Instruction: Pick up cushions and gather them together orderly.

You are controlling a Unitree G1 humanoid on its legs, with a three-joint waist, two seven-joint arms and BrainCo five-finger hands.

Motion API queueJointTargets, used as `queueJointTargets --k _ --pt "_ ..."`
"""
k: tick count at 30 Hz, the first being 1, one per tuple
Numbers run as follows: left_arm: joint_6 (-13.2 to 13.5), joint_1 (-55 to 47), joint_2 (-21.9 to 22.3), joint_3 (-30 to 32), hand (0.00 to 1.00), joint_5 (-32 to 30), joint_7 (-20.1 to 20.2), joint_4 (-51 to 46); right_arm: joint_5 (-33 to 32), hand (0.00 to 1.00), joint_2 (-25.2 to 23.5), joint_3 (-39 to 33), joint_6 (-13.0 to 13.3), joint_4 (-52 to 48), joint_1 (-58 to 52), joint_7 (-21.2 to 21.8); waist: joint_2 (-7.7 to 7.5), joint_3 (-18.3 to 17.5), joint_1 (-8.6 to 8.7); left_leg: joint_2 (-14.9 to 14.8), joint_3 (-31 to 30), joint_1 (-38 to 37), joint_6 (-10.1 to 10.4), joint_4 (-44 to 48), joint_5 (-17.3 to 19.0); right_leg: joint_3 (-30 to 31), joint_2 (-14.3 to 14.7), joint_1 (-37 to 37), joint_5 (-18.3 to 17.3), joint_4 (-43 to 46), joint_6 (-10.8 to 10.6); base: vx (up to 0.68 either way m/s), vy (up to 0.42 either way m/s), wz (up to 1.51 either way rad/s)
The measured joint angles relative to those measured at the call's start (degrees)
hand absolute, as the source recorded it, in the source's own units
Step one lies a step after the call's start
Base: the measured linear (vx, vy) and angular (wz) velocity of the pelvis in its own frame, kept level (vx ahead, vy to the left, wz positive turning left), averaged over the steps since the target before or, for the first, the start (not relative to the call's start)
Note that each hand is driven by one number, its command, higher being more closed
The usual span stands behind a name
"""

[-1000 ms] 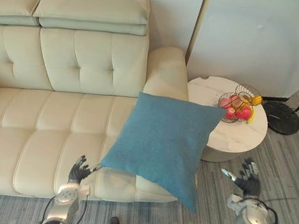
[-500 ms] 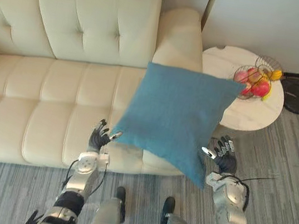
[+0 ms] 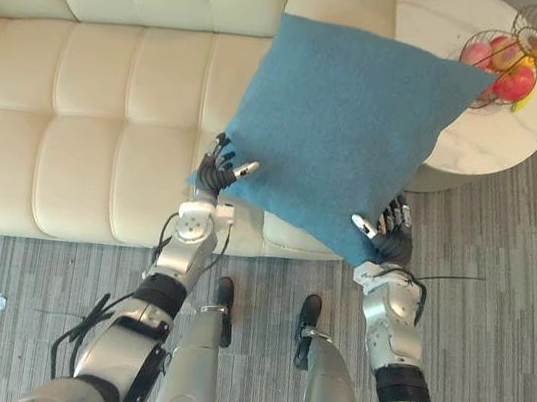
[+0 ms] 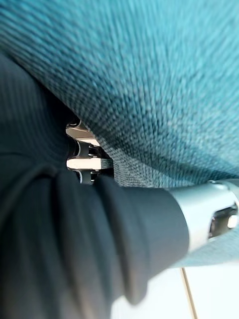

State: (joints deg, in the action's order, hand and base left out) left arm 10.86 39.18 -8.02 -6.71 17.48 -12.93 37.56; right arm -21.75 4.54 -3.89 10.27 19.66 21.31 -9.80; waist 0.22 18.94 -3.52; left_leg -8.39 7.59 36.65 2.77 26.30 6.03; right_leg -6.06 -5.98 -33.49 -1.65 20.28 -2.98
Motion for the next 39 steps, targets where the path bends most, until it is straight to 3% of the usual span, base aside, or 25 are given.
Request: queueJointTargets --k 8,10,17,22,30,39 --pt "-0.4 6.1 0.2 -0.1 0.0 -3.7 -0.9 4.0 -5.1 0.0 0.1 0.9 0.8 -0.9 6.3 -1.7 -0.26 0.3 0.11 -0.4 0.9 2.5 0.0 -0.1 -0.2 0.8 0.5 -2.4 1.4 -1.4 0.1 0.02 -0.02 -0.07" --pt "-0.4 8.5 0.2 -0.8 0.0 -6.2 -1.4 4.0 -7.2 0.0 0.3 0.9 1.5 -2.5 9.3 -2.1 -0.3 2.4 0.11 -0.7 0.9 3.3 -0.1 -0.1 -0.5 0.7 0.9 -2.4 2.5 -2.7 0.1 0.0 0.0 0.0" --pt "-0.4 9.0 0.0 -2.5 0.0 -6.3 -3.5 3.1 -8.1 0.0 0.7 0.9 2.6 -5.4 10.8 -2.5 -0.53 3.3 0.25 -0.3 0.9 3.1 -0.1 -1.4 -1.4 0.7 0.7 -2.5 2.6 -3.1 0.1 0.01 -0.006 0.03" --pt "-0.6 8.5 -0.4 -2.7 0.0 -6.1 -5.7 -2.2 -7.7 0.0 1.2 0.8 2.8 -5.6 11.3 -2.6 -0.53 3.3 0.24 -0.2 0.9 2.7 0.2 -1.8 -1.9 0.8 0.6 -2.4 2.8 -3.4 0.1 0.01 -0.003 0.0" --pt "0.2 1.8 -1.9 -2.7 0.0 -5.4 -5.8 -17.0 -5.5 0.0 1.1 -2.8 2.9 -9.8 6.6 -2.6 -0.68 3.4 0.12 0.7 0.2 -0.7 0.5 -6.4 -3.6 0.2 0.1 -0.5 2.1 -3.3 0.4 0.0 -0.028 0.09" --pt "4.7 -6.5 0.6 5.2 0.0 -2.6 -5.9 -31.5 -0.6 0.0 0.9 -10.5 5.0 -14.5 1.3 -5.0 -0.68 3.4 0.37 1.5 -0.3 -2.0 0.7 -7.2 -4.2 -1.1 -0.9 -0.5 -0.2 -0.3 1.1 0.03 -0.032 0.07"
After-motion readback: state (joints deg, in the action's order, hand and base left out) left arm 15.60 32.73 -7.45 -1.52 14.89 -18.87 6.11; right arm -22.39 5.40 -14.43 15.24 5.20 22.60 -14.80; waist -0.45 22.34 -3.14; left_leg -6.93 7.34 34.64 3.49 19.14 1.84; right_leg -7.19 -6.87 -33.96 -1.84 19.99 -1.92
